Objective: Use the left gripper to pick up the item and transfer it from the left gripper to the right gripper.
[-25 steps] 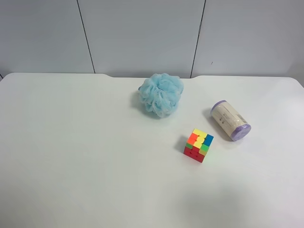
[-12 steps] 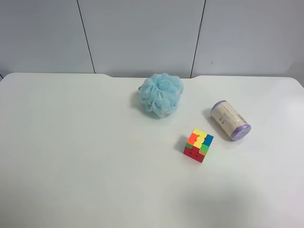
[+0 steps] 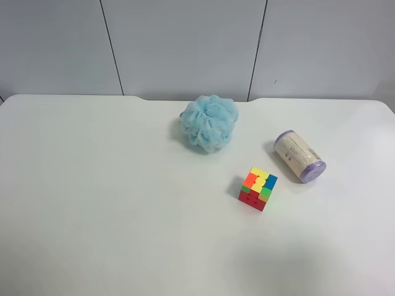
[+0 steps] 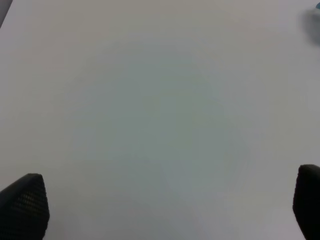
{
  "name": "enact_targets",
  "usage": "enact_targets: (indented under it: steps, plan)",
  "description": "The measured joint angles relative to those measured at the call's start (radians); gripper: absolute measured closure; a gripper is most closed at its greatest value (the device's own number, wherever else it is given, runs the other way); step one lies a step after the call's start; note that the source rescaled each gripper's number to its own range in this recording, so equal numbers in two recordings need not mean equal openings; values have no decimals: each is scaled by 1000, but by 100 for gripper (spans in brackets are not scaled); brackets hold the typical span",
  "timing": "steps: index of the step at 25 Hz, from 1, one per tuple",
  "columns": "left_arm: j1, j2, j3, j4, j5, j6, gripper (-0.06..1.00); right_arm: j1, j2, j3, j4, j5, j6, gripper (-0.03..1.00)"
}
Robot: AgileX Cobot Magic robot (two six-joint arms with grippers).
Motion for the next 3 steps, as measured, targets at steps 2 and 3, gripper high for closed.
enact_targets:
  steps: [2,3]
  plan:
    - [0,0,0,0,0,0,-6,0,0,0,0,0,0,-3]
    - [0,0,0,0,0,0,-6,0,0,0,0,0,0,-3]
